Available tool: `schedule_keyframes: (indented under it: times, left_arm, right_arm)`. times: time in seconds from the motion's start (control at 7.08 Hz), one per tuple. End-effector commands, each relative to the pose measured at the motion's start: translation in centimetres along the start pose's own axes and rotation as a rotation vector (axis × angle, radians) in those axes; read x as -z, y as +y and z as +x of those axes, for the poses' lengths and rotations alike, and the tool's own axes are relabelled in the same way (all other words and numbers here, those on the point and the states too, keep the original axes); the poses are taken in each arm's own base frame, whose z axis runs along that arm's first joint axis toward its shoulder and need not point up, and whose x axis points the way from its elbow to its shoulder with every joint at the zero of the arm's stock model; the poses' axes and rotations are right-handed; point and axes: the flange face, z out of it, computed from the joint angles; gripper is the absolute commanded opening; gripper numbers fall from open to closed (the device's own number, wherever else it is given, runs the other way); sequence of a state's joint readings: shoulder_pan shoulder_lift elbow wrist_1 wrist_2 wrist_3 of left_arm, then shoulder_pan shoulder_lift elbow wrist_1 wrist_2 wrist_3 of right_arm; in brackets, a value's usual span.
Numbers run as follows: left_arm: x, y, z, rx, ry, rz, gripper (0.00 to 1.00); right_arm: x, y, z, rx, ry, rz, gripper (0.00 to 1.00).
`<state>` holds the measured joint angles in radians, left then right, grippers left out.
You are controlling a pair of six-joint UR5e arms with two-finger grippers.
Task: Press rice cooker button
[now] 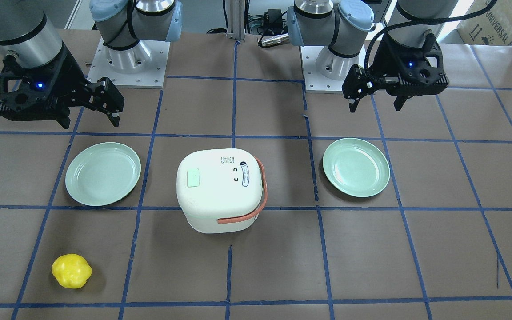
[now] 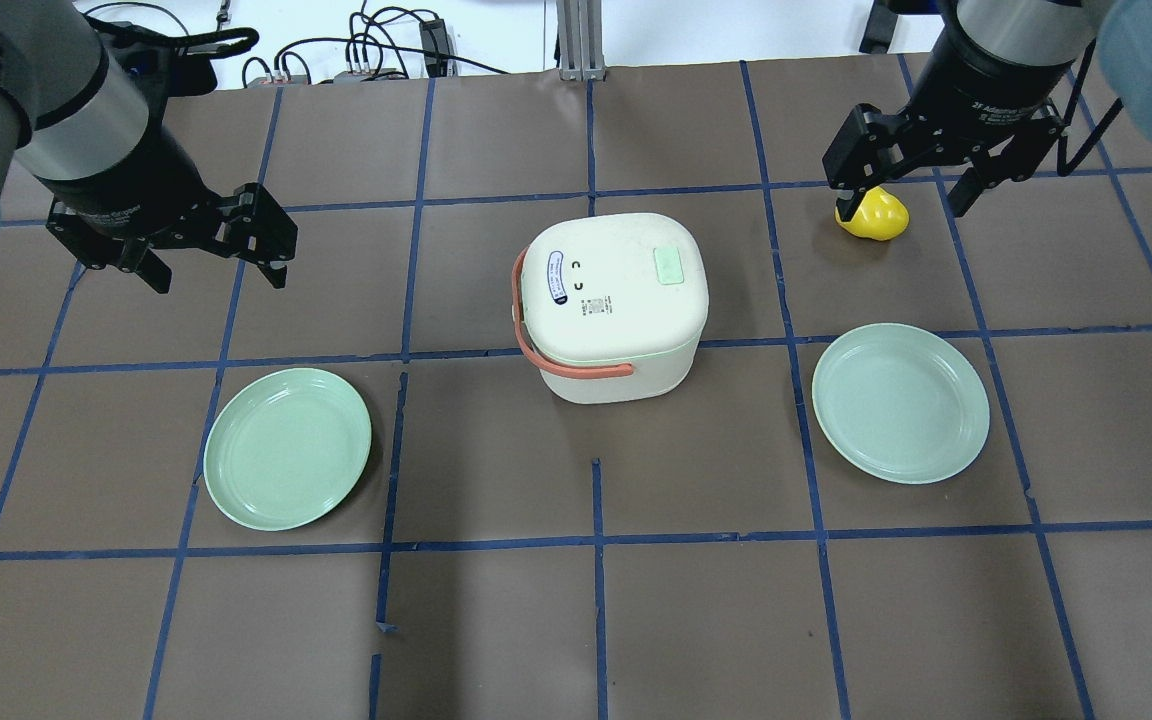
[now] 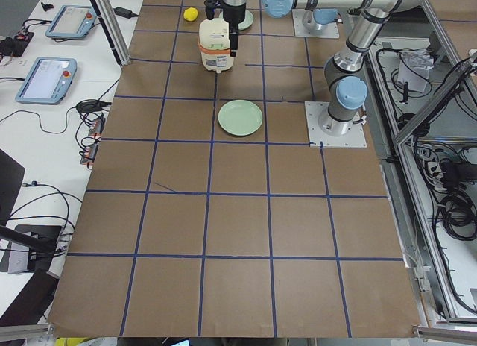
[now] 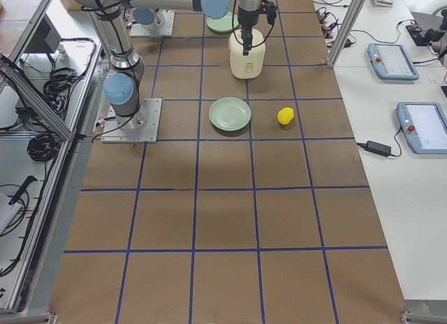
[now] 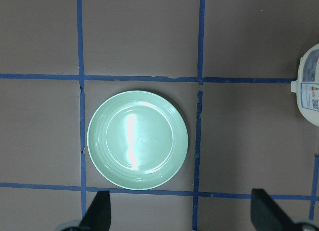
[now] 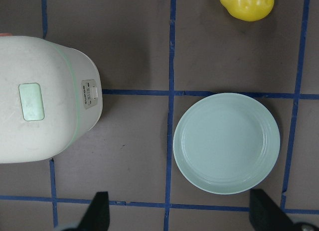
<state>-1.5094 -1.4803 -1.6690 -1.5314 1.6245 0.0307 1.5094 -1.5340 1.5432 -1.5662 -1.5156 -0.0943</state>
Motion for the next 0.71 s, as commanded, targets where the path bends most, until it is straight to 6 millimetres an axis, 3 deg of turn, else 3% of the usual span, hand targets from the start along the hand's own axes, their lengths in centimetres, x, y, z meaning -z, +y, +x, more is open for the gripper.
schedule_keyframes:
  times: [0.0,0.56]
  left_arm:
    - [0.00,0.00,0.00,0.000,0.000,0.000,1.00]
    - [0.00,0.00,0.00,0.000,0.000,0.000,1.00]
  right_arm:
    - [0.00,0.00,0.00,0.001,0.000,0.000,0.99]
    - [0.02,-0.01,0.00,0.001,0.000,0.002,0.99]
